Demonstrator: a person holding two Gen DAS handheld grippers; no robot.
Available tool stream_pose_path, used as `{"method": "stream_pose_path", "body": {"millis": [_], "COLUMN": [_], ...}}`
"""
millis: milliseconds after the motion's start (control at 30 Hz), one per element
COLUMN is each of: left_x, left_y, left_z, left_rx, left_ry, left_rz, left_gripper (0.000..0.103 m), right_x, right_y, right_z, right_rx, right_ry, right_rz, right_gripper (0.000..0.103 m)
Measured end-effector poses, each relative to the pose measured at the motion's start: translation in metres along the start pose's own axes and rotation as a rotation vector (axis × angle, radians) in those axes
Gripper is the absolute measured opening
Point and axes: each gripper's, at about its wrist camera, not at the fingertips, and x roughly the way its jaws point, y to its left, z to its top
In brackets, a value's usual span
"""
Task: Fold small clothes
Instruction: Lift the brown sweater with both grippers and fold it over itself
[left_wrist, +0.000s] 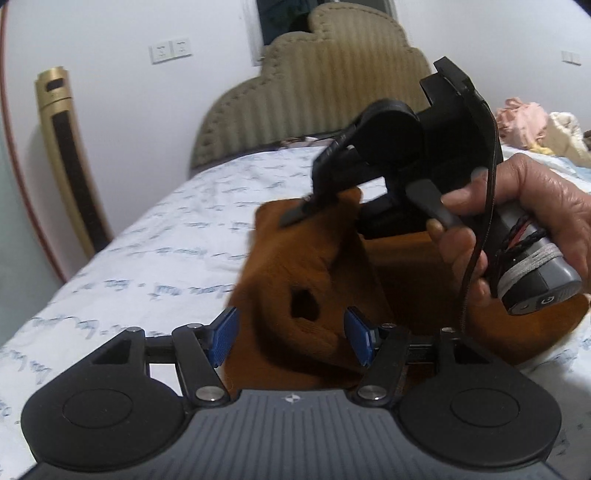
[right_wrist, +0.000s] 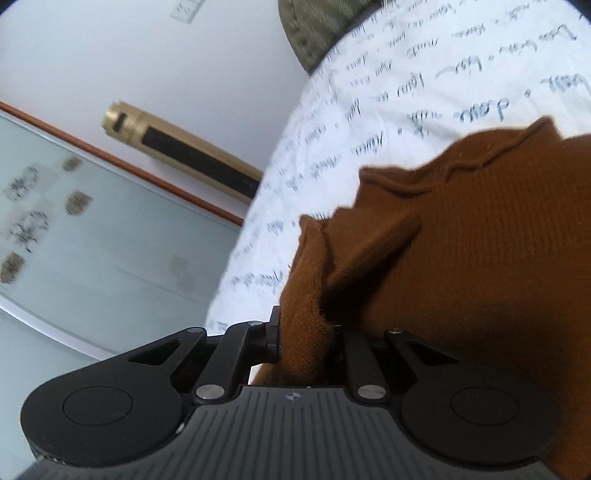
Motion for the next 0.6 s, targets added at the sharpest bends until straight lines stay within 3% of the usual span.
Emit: {"method": "stream_pose_path", "body": {"millis": [167, 533, 567, 600], "left_x": [0.003, 0.016, 0.016, 0.017], "left_y": [-0.019, -0.068, -0.07, -0.073], "left_z": [0.004, 0.011, 0.012, 0.013], "left_rx": [0.027, 0.09, 0.086, 0.079], "left_ry": [-0.01, 0.041, 0.046, 0.054], "left_rz": [-0.098, -0.16, -0.169, -0.18], "left_gripper": [0.062, 0.062, 0.061, 0.052], "right_x": [-0.018, -0.08, -0.085, -0.09], "right_y": [-0.004, -0.011, -0.012, -0.015], "right_z": [0.006, 0.01, 0.01, 0.011], "right_rx": [-0.004, -0.067, -0.072, -0.072], "right_ry": [-0.029, -0.083, -0.091, -0.096], "right_rz": [0.009, -0.054, -0.063, -0.066], "right_gripper": [0.016, 0.016, 0.016, 0.016]}}
